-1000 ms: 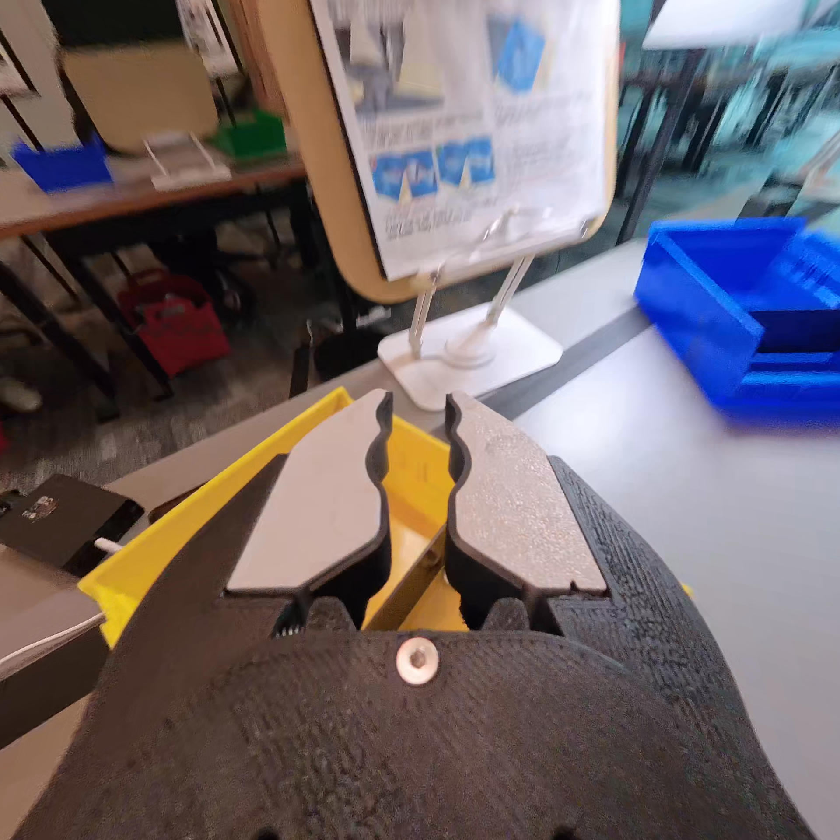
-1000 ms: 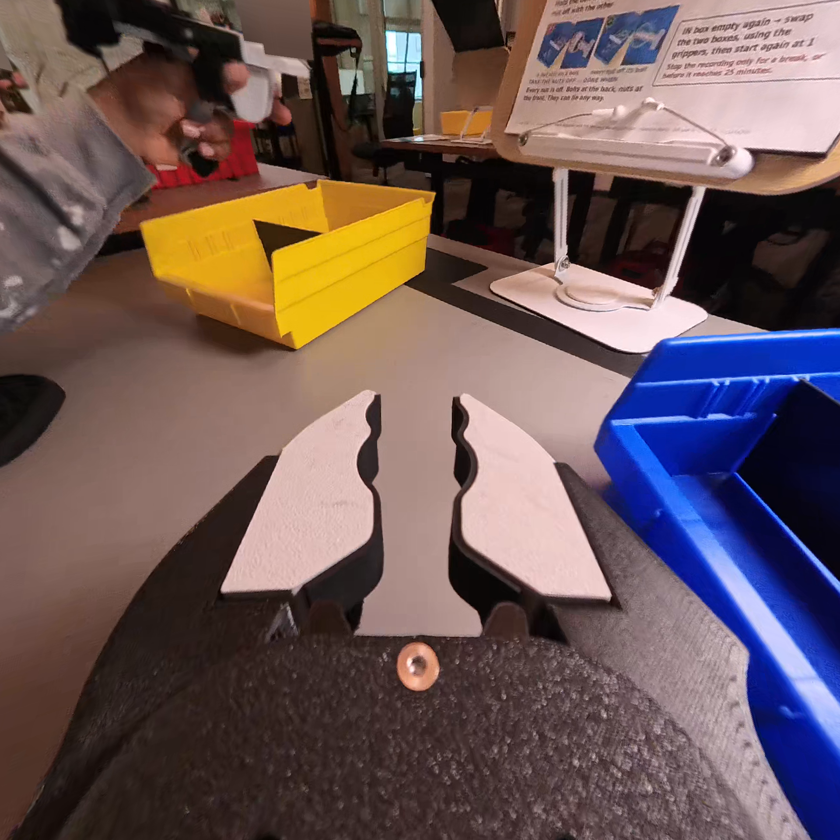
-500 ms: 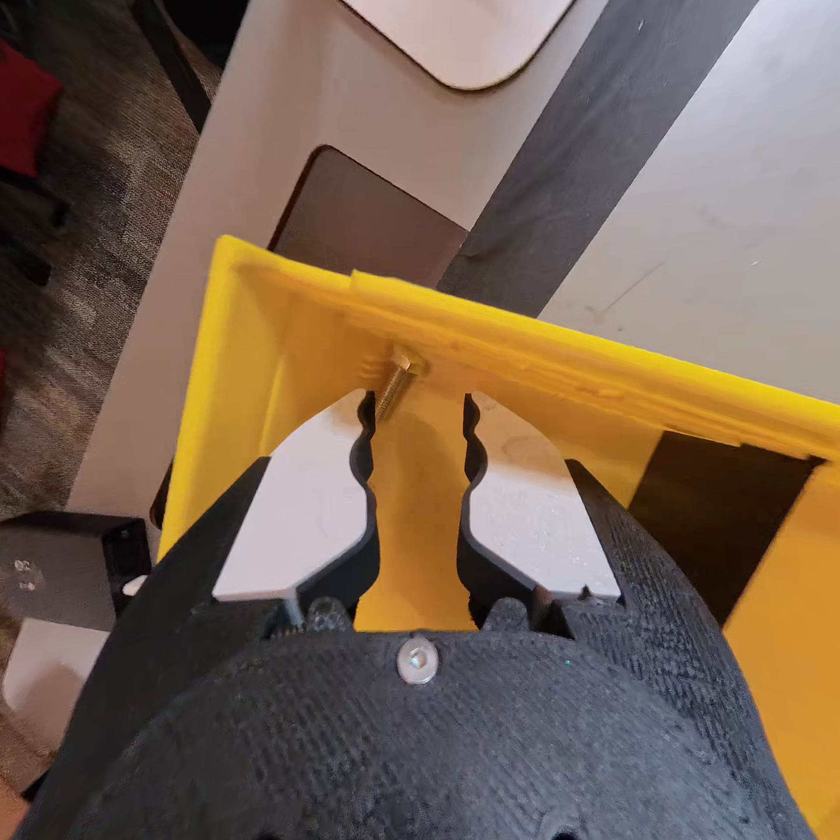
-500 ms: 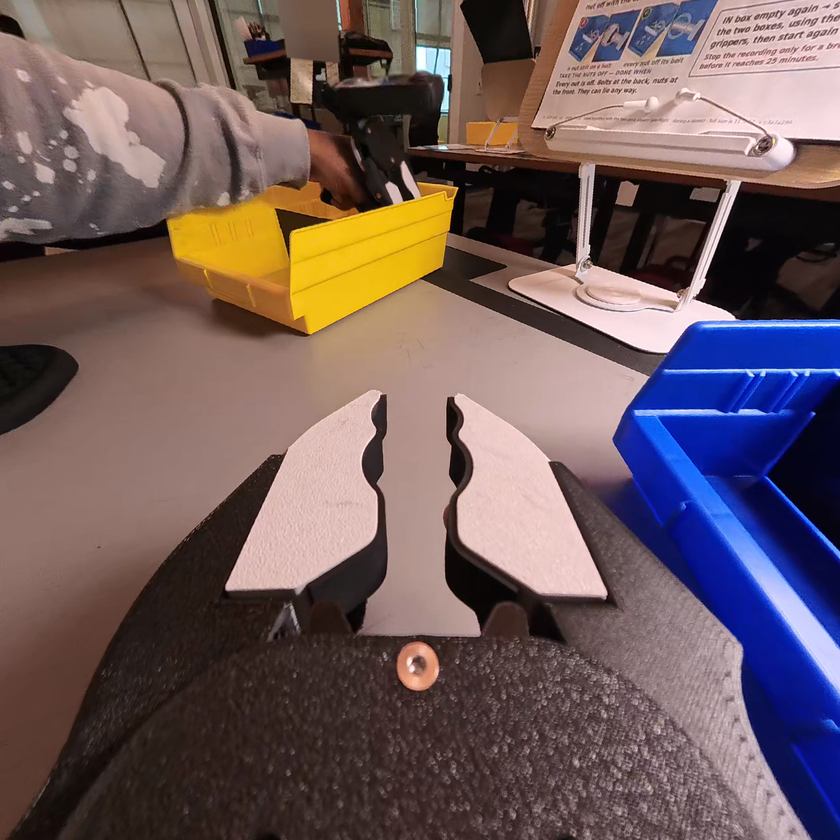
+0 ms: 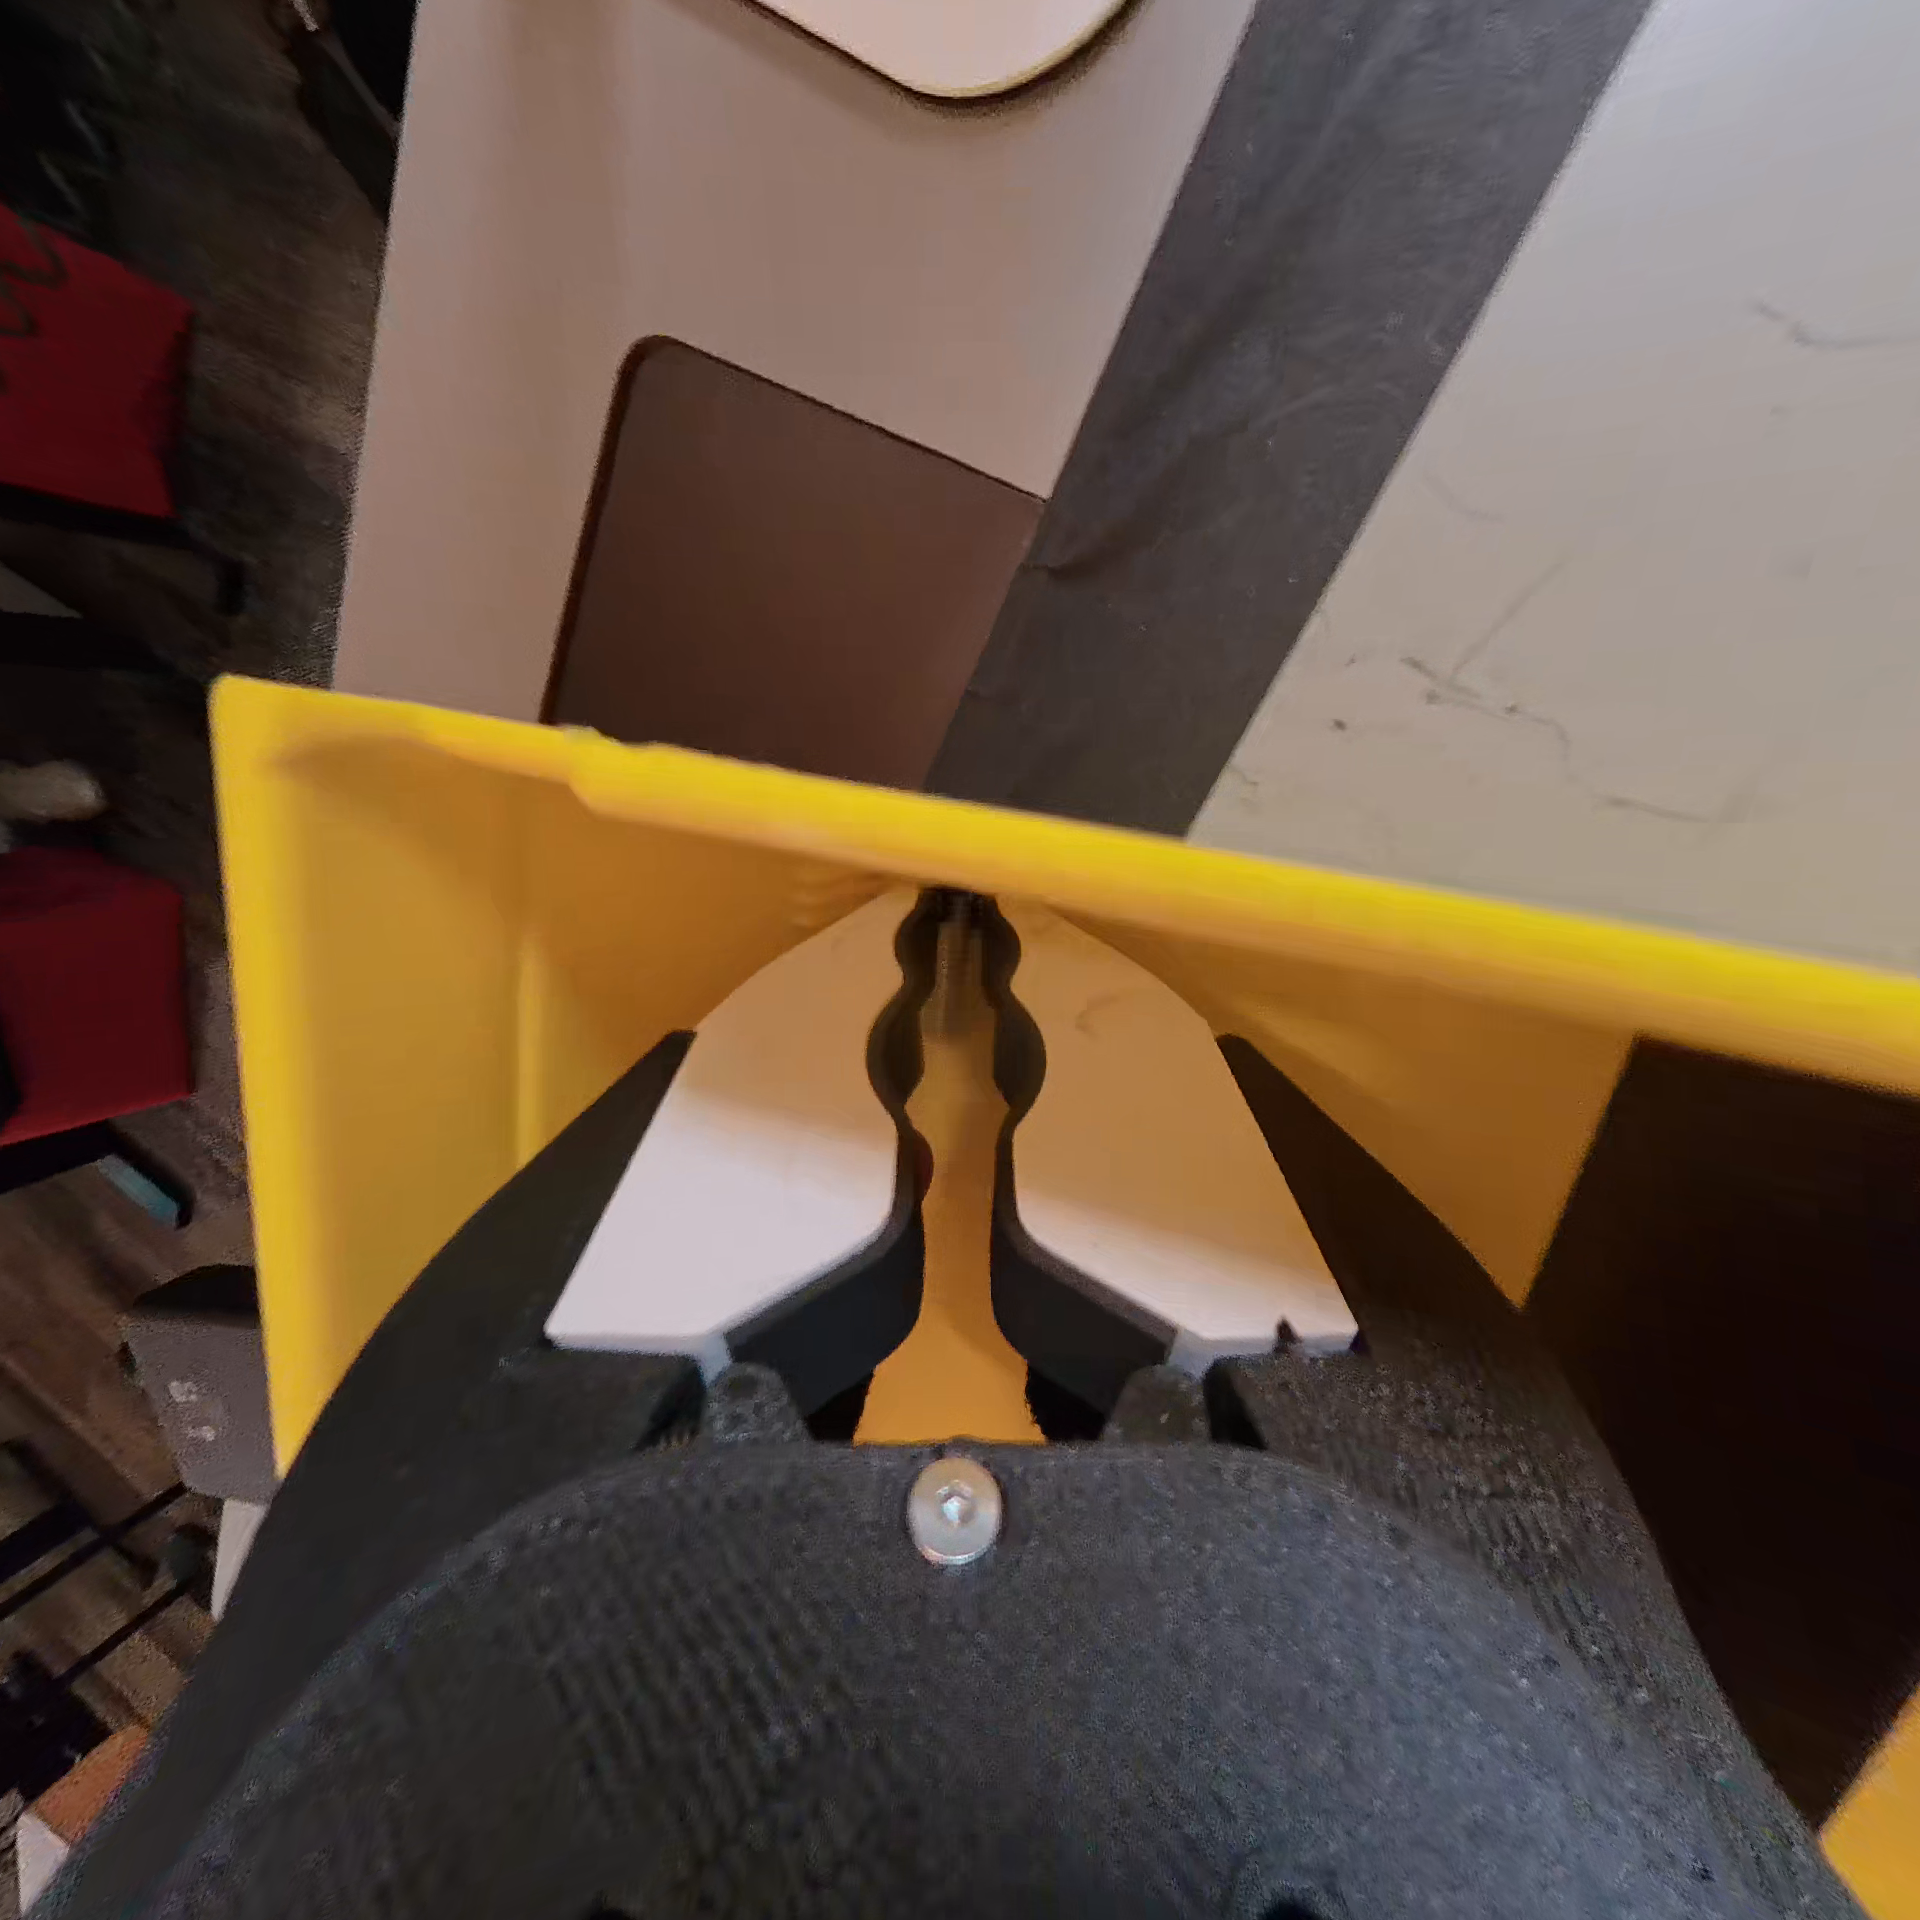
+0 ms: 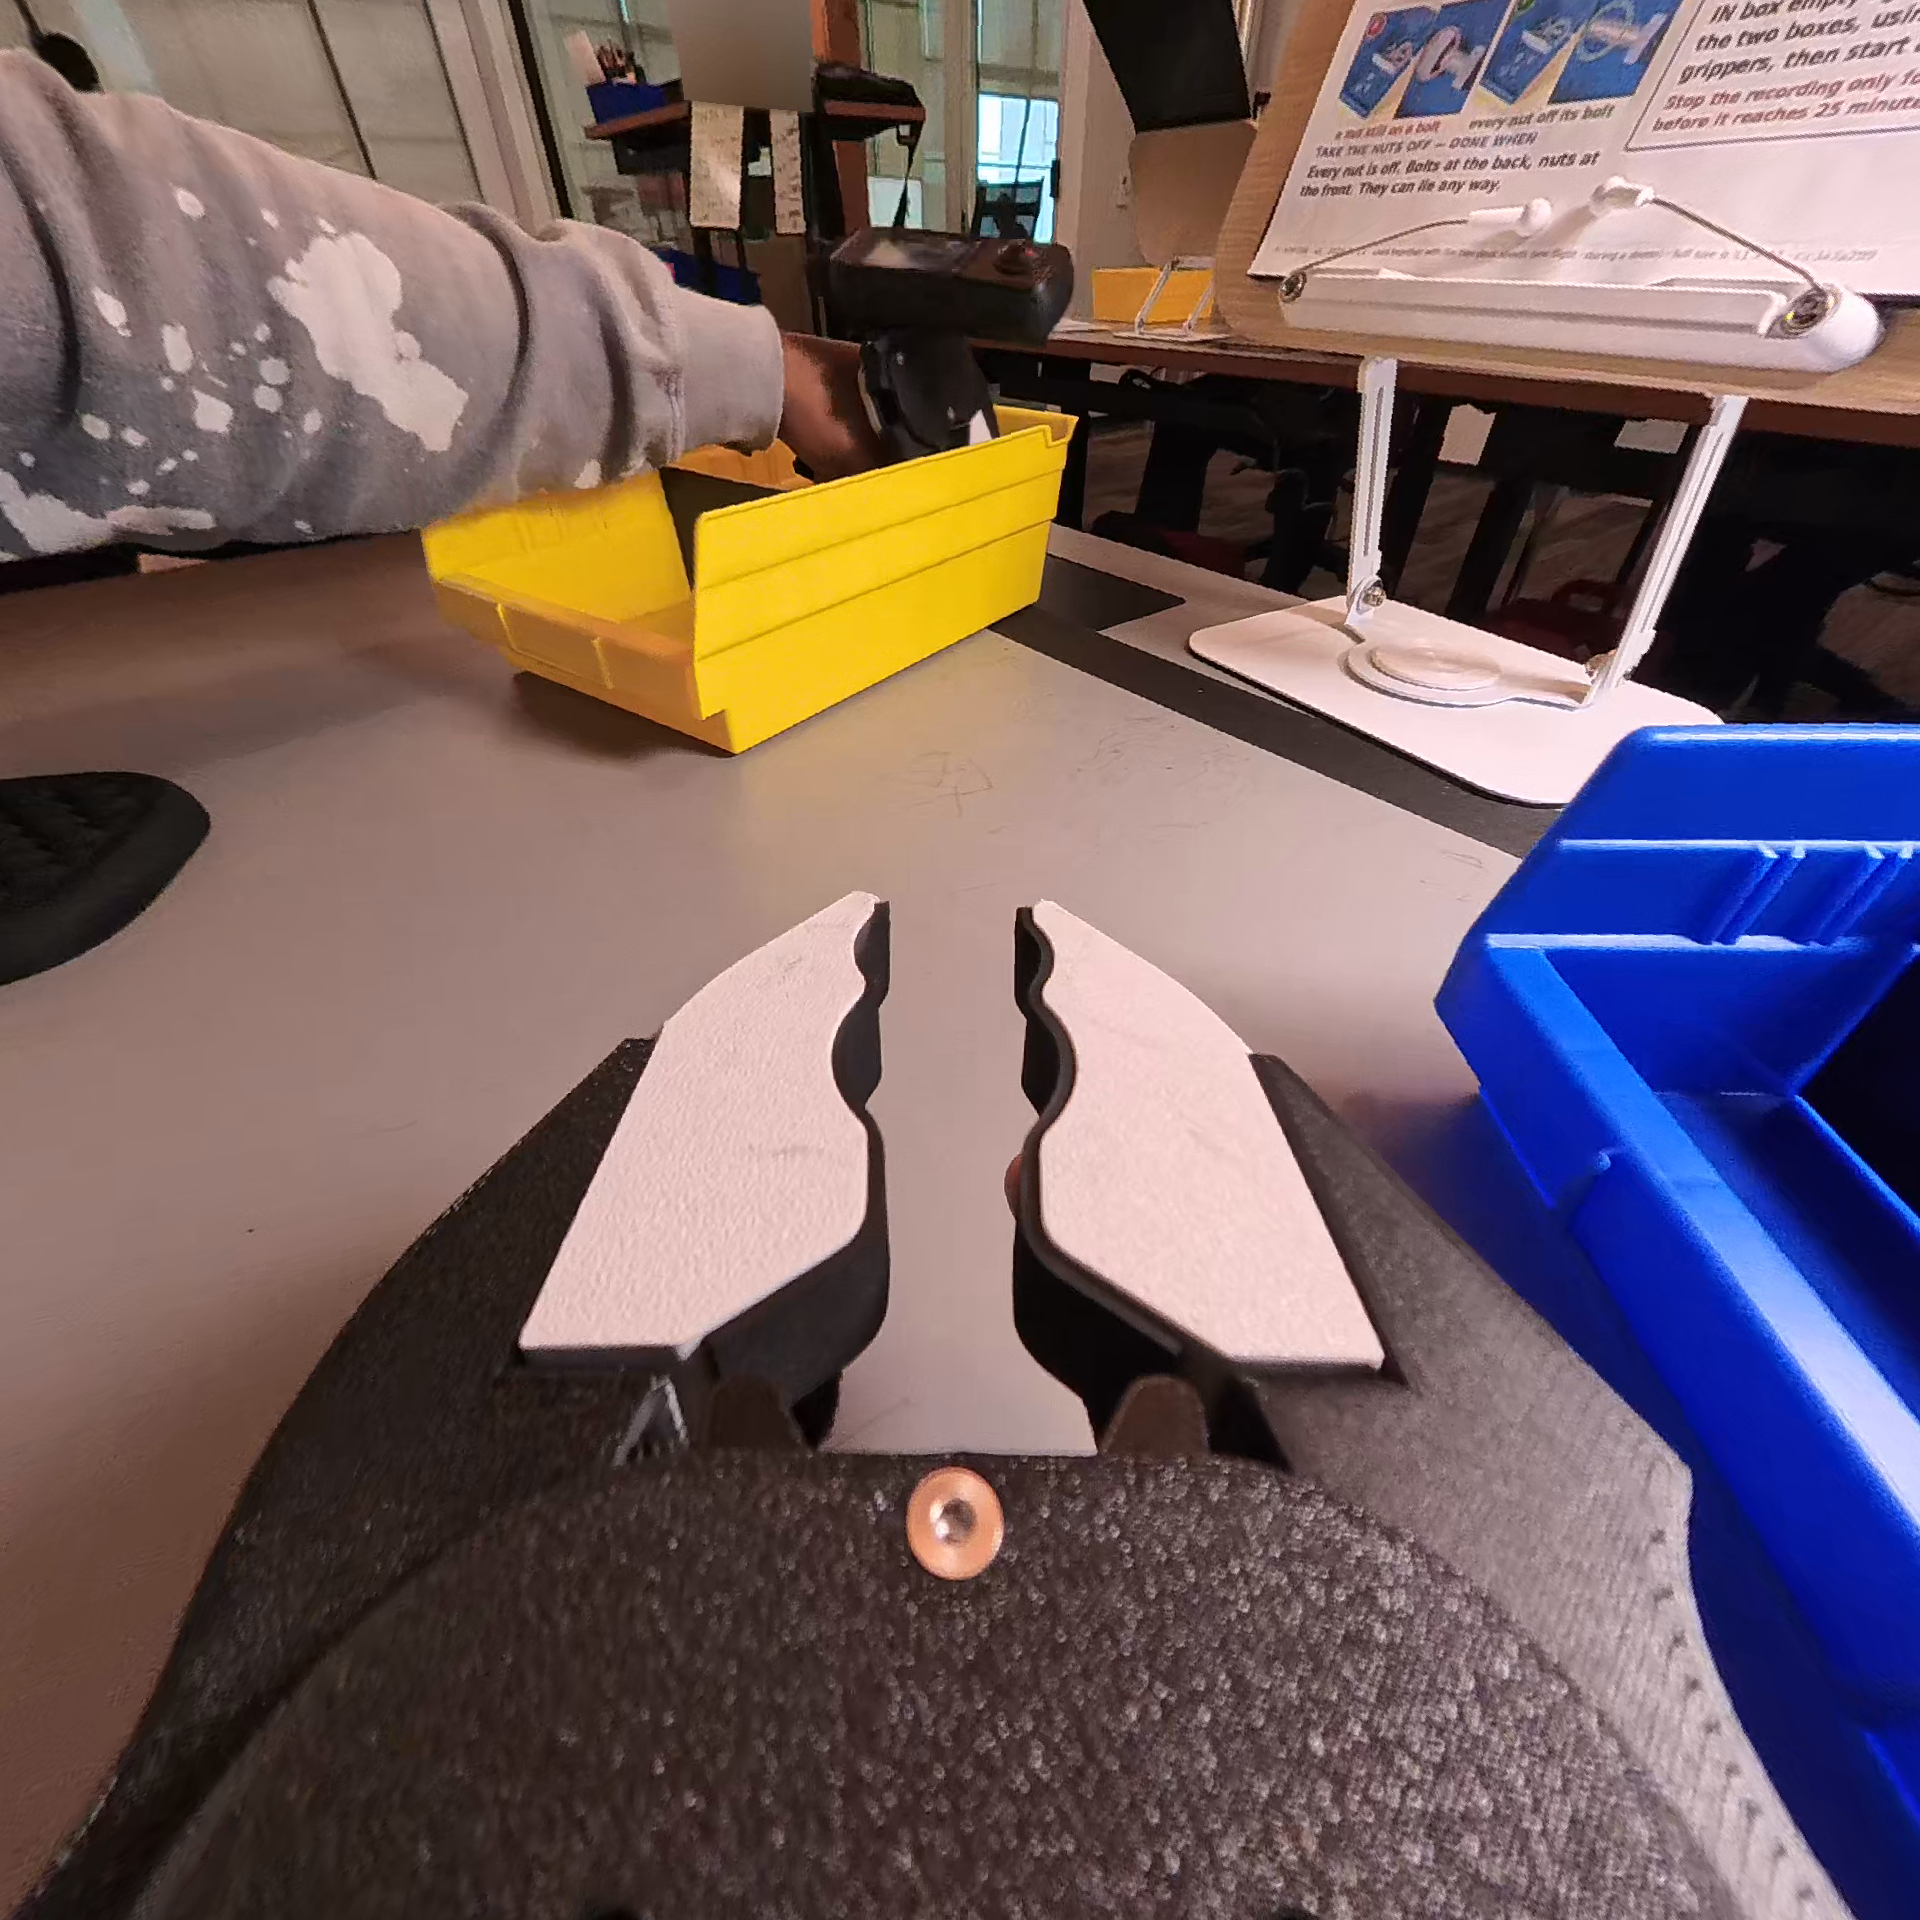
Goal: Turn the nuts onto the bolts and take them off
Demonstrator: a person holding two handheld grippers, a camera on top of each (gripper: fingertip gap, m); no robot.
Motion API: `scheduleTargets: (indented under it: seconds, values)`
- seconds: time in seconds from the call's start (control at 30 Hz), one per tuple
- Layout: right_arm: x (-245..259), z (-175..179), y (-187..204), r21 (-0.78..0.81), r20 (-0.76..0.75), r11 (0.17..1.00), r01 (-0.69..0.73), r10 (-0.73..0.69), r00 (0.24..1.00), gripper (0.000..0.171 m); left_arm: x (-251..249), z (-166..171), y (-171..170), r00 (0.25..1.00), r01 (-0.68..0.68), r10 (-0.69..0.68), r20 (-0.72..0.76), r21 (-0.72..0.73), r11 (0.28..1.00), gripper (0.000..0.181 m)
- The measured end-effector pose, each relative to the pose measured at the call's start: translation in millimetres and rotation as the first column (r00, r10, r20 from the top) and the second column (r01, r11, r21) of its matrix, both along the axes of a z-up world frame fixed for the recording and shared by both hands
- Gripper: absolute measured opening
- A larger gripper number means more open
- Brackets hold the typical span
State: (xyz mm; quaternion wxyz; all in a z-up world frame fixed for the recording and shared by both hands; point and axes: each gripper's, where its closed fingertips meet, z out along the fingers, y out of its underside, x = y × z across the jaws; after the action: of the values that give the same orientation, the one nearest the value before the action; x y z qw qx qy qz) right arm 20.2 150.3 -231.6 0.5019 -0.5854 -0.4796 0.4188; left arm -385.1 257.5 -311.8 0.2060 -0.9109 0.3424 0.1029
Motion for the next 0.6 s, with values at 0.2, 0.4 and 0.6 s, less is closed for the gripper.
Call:
scheduleTargets:
  seconds: [0.2, 0.4, 0.6]
  values:
    - [-1, 1, -4, 0.008, -0.001, 1.0, -0.015, 0.015, 1.0, 0.022, -9, 1, -35, 1.0, 0.025, -0.027, -0.014, -0.123, 0.992, 0.012]
    - [-3, -1, -6, 0.007, 0.008, 1.0, -0.024, 0.024, 1.0, 0.021, -23, -4, -48, 0.996, -0.076, 0.082, 0.026, -0.174, 0.982, 0.031]
    - [-3, -2, -4, 0.002, 0.007, 1.0, -0.015, 0.015, 1.0, 0.021, -19, -9, -49, 0.989, -0.096, 0.117, 0.096, -0.203, 0.975, 0.01]
